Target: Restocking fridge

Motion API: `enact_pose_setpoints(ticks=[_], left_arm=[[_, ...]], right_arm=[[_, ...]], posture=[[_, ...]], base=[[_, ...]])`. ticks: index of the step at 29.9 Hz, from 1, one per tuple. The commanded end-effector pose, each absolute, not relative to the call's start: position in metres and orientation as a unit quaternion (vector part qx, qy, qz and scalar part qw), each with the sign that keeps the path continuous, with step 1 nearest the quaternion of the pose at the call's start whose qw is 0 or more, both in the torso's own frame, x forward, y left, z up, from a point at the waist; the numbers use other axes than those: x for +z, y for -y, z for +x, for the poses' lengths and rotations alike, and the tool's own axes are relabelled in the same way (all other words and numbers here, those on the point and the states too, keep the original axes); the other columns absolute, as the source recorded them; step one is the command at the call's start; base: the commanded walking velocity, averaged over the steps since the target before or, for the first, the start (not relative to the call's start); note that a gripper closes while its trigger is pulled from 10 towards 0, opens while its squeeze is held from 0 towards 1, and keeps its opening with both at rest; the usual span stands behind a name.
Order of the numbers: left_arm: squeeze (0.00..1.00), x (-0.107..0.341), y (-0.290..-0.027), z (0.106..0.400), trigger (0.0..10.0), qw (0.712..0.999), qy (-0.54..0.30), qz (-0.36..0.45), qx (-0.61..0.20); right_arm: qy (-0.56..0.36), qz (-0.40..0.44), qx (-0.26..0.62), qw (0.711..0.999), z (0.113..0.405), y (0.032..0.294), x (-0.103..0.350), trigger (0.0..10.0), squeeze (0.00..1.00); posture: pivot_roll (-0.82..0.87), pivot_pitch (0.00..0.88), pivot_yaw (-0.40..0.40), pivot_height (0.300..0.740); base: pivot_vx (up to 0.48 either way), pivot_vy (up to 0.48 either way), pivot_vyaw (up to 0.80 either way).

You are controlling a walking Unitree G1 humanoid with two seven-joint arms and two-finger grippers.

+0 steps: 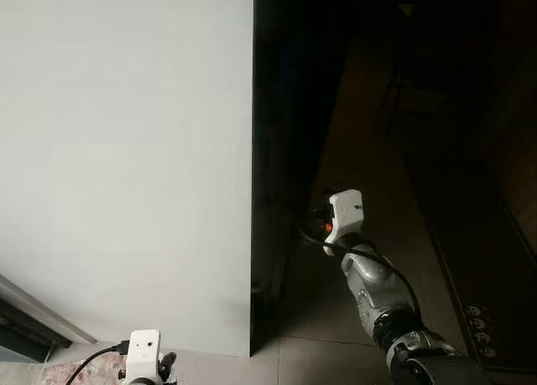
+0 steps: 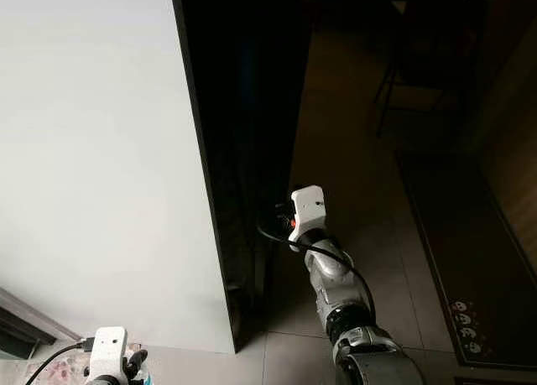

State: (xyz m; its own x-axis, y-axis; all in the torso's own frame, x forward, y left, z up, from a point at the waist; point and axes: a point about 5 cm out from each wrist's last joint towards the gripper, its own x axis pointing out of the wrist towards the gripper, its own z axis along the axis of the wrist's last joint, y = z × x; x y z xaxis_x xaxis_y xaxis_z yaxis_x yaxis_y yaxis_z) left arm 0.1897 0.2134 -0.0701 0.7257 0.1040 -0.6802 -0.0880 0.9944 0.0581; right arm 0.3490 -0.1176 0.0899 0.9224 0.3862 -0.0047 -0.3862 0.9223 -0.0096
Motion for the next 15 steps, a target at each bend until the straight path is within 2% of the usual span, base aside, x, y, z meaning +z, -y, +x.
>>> enact_pose_setpoints(ticks=[1, 15], left_arm=[[0.00, -0.072, -0.217, 0.185, 10.0, 0.925, -0.377, 0.020, 0.053], [0.00, -0.073, -0.214, 0.184, 10.0, 0.925, -0.377, 0.017, 0.053]], right_arm=[[-0.002, -0.004, 0.195, 0.981, 0.352, 0.118, 0.093, 10.0, 0.00], [0.007, -0.024, 0.209, 0.978, 0.361, 0.112, 0.105, 10.0, 0.00]], posture=[[0.07, 0.030, -0.032, 0.740], [0.07, 0.028, -0.038, 0.740]], base=[[0.000, 0.000, 0.00], [0.000, 0.000, 0.00]])
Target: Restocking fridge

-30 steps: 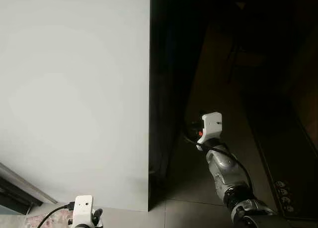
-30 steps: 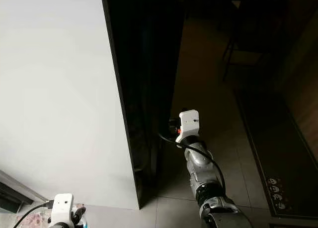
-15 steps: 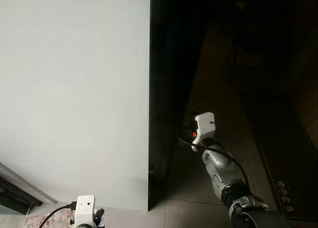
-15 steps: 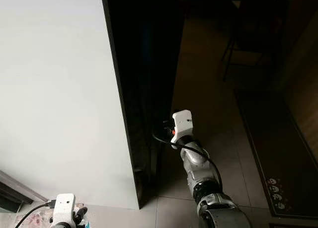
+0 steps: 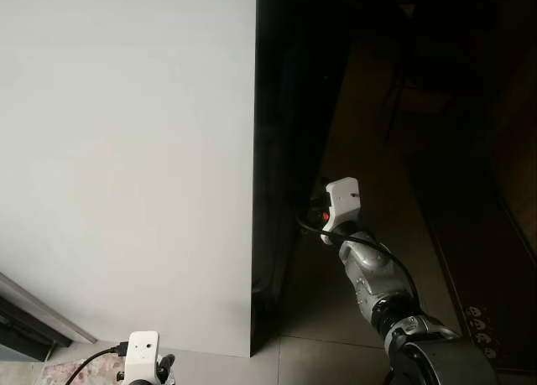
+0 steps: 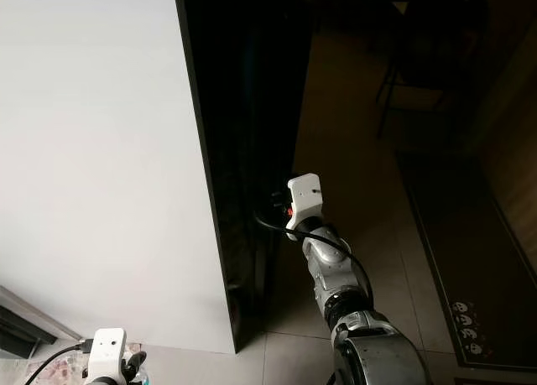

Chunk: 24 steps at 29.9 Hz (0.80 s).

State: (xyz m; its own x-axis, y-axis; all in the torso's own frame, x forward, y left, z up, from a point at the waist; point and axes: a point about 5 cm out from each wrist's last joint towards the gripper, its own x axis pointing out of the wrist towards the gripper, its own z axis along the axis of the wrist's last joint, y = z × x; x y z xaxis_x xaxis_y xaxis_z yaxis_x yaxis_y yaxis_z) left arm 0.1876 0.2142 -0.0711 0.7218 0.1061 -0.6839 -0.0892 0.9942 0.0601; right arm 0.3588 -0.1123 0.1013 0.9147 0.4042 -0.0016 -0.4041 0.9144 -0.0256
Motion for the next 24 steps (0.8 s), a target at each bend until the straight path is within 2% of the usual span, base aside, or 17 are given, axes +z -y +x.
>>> enact_pose_setpoints(ticks=[1, 12, 24], left_arm=[[0.00, -0.073, -0.214, 0.184, 10.0, 0.925, -0.376, 0.018, 0.053], [0.00, -0.074, -0.218, 0.179, 10.0, 0.923, -0.380, 0.020, 0.056], [0.00, -0.077, -0.215, 0.176, 10.0, 0.920, -0.387, 0.017, 0.050]], right_arm=[[0.011, -0.040, 0.203, 0.978, 0.363, 0.112, 0.108, 10.0, 0.00], [0.028, -0.043, 0.176, 0.983, 0.369, 0.113, 0.118, 10.0, 0.00], [0.006, -0.049, 0.097, 0.994, 0.358, 0.136, 0.096, 10.0, 0.00]], posture=[[0.07, 0.028, -0.038, 0.740], [0.08, 0.032, -0.038, 0.740], [0.07, 0.038, -0.036, 0.740]], base=[[0.000, 0.000, 0.00], [0.000, 0.000, 0.00], [0.000, 0.000, 0.00]])
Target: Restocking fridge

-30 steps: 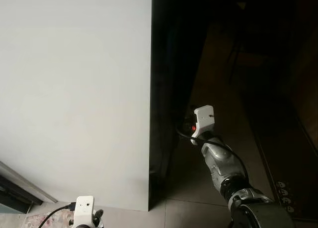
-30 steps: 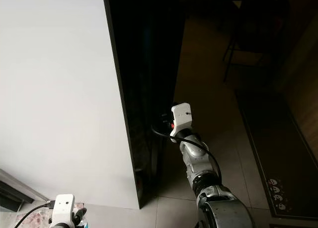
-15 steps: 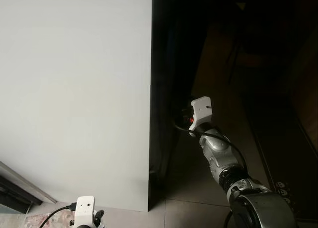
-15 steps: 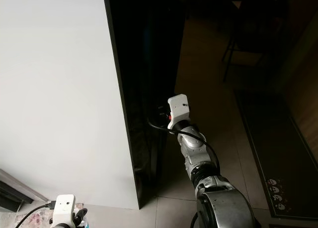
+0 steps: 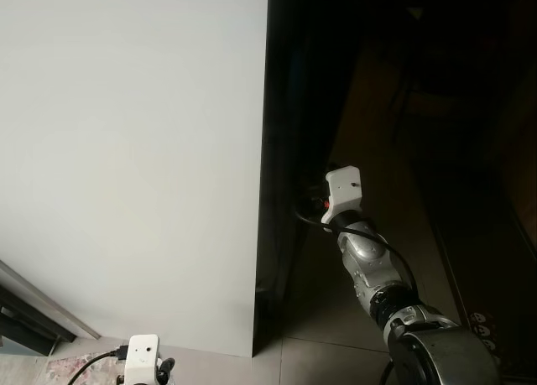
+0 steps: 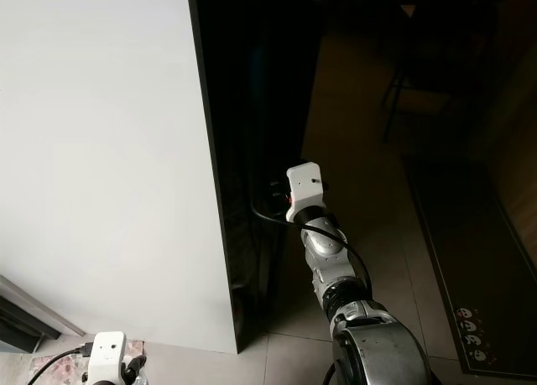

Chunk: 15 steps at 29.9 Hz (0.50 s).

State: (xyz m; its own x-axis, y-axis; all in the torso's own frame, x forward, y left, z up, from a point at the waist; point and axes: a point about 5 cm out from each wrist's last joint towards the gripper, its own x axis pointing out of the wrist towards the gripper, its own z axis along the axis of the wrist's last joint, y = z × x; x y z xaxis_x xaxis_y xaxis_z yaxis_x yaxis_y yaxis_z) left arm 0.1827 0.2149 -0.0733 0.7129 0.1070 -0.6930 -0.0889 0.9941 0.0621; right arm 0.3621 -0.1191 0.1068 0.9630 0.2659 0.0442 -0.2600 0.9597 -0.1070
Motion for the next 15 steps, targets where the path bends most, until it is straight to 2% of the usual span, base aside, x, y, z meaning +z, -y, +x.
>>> enact_pose_setpoints(ticks=[1, 15], left_arm=[[0.00, -0.077, -0.215, 0.177, 10.0, 0.920, -0.387, 0.017, 0.050], [0.00, -0.079, -0.211, 0.173, 10.0, 0.917, -0.395, 0.017, 0.044]], right_arm=[[0.004, -0.050, 0.093, 0.994, 0.357, 0.138, 0.094, 10.0, 0.00], [-0.015, -0.059, 0.012, 0.998, 0.340, 0.166, 0.072, 10.0, 0.00]], posture=[[0.07, 0.038, -0.036, 0.740], [0.06, 0.038, -0.035, 0.740]], base=[[0.000, 0.000, 0.00], [0.000, 0.000, 0.00]])
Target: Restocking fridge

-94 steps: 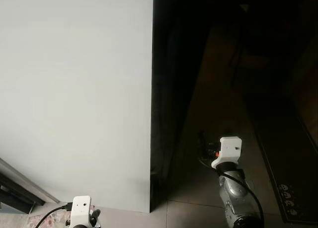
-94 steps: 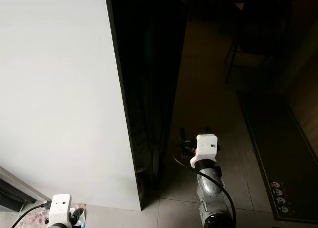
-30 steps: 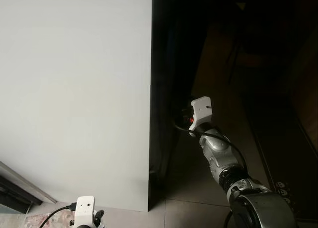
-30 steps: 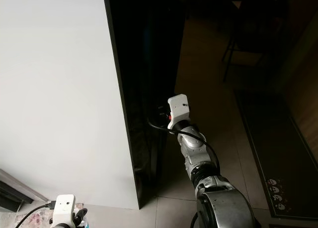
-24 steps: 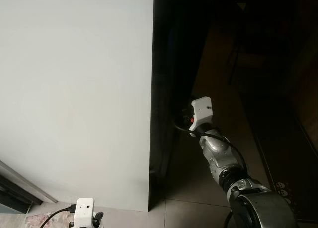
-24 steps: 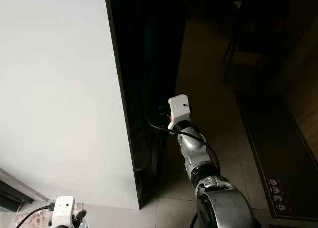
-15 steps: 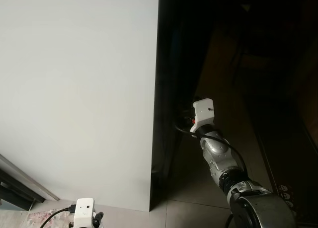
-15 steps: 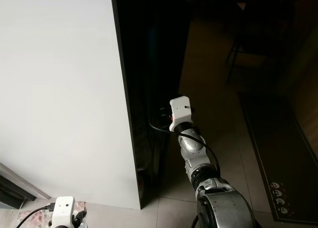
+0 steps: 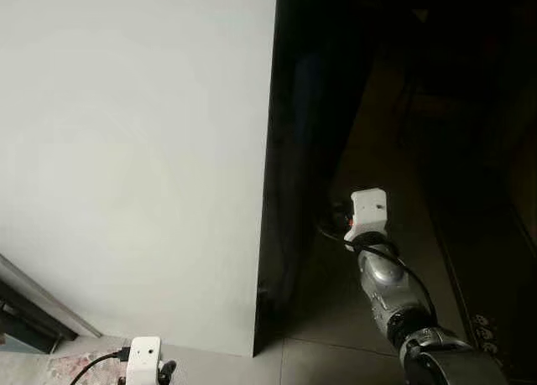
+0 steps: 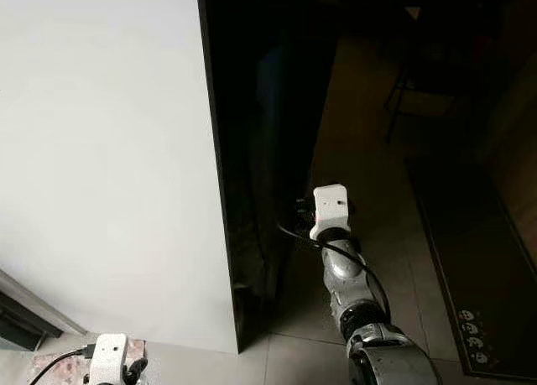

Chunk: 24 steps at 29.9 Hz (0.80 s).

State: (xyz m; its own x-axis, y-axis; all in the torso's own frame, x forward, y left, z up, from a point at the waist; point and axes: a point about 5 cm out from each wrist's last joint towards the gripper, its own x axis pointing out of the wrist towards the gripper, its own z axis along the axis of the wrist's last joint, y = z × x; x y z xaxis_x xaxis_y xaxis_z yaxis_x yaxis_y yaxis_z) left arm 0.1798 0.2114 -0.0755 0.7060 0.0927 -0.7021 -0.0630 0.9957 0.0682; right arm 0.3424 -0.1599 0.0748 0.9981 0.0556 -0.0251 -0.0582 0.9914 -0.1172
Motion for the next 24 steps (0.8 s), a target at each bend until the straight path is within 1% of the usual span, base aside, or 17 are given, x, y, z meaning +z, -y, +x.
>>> enact_pose_setpoints(ticks=[1, 6, 9, 11, 16, 24], left_arm=[[0.00, -0.079, -0.211, 0.173, 10.0, 0.917, -0.395, 0.017, 0.044], [0.00, -0.079, -0.211, 0.173, 10.0, 0.917, -0.395, 0.018, 0.043], [0.00, -0.080, -0.211, 0.172, 10.0, 0.916, -0.398, 0.018, 0.043], [0.00, -0.080, -0.211, 0.171, 10.0, 0.916, -0.399, 0.018, 0.044], [0.00, -0.082, -0.209, 0.169, 10.0, 0.914, -0.403, 0.017, 0.044], [0.00, -0.084, -0.210, 0.164, 10.0, 0.910, -0.412, 0.020, 0.043]], right_arm=[[-0.016, -0.058, 0.004, 0.998, 0.339, 0.168, 0.071, 10.0, 0.00], [-0.034, -0.059, -0.009, 0.998, 0.333, 0.176, 0.062, 10.0, 0.00], [-0.041, -0.058, 0.008, 0.997, 0.330, 0.169, 0.057, 10.0, 0.00], [-0.067, -0.058, 0.031, 0.996, 0.325, 0.160, 0.047, 10.0, 0.00], [-0.087, -0.054, 0.056, 0.993, 0.319, 0.152, 0.038, 10.0, 0.00], [-0.066, -0.047, 0.058, 0.995, 0.330, 0.151, 0.052, 10.0, 0.00]], posture=[[0.06, 0.035, -0.036, 0.740], [0.06, 0.034, -0.038, 0.740], [0.06, 0.034, -0.038, 0.740], [0.06, 0.035, -0.041, 0.740], [0.06, 0.035, -0.043, 0.740], [0.06, 0.035, -0.044, 0.740]], base=[[0.000, 0.000, 0.00], [0.000, 0.000, 0.00], [0.000, 0.000, 0.00], [0.000, 0.000, 0.00], [0.000, 0.000, 0.00], [0.000, 0.000, 0.00]])
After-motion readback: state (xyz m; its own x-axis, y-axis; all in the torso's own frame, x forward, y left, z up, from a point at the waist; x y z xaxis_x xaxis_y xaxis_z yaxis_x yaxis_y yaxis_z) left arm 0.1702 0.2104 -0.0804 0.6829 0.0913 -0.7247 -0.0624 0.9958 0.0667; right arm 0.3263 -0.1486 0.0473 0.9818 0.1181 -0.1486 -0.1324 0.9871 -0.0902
